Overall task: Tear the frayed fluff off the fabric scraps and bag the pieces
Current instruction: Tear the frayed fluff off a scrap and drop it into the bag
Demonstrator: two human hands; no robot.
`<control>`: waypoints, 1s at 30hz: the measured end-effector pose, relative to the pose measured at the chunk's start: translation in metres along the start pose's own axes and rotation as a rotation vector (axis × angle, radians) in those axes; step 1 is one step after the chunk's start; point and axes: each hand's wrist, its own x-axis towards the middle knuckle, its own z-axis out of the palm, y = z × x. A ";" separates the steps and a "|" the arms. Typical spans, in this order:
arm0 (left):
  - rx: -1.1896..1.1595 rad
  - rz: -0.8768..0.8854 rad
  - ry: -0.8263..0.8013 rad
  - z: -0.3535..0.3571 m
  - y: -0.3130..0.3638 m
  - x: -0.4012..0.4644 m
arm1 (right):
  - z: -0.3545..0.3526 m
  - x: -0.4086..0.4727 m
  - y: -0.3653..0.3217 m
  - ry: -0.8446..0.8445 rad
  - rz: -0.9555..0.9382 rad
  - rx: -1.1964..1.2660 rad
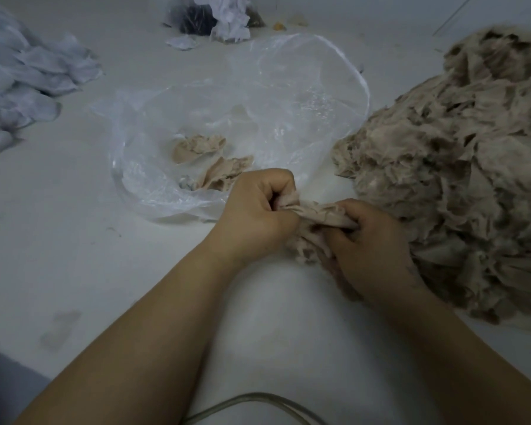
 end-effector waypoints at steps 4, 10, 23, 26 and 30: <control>-0.150 -0.149 0.023 -0.008 0.002 0.002 | -0.009 0.008 0.010 -0.139 0.144 -0.092; 0.067 -0.213 -0.208 -0.006 -0.005 0.001 | -0.009 -0.004 -0.002 -0.131 -0.026 -0.133; 0.063 -0.207 -0.030 -0.008 -0.009 0.005 | -0.022 -0.002 -0.007 -0.170 0.064 -0.351; 0.149 -0.149 0.028 -0.003 -0.009 0.005 | -0.028 -0.004 -0.017 -0.282 0.048 -0.331; 0.168 -0.128 0.075 0.001 -0.007 0.005 | -0.027 -0.006 -0.035 -0.389 0.116 0.020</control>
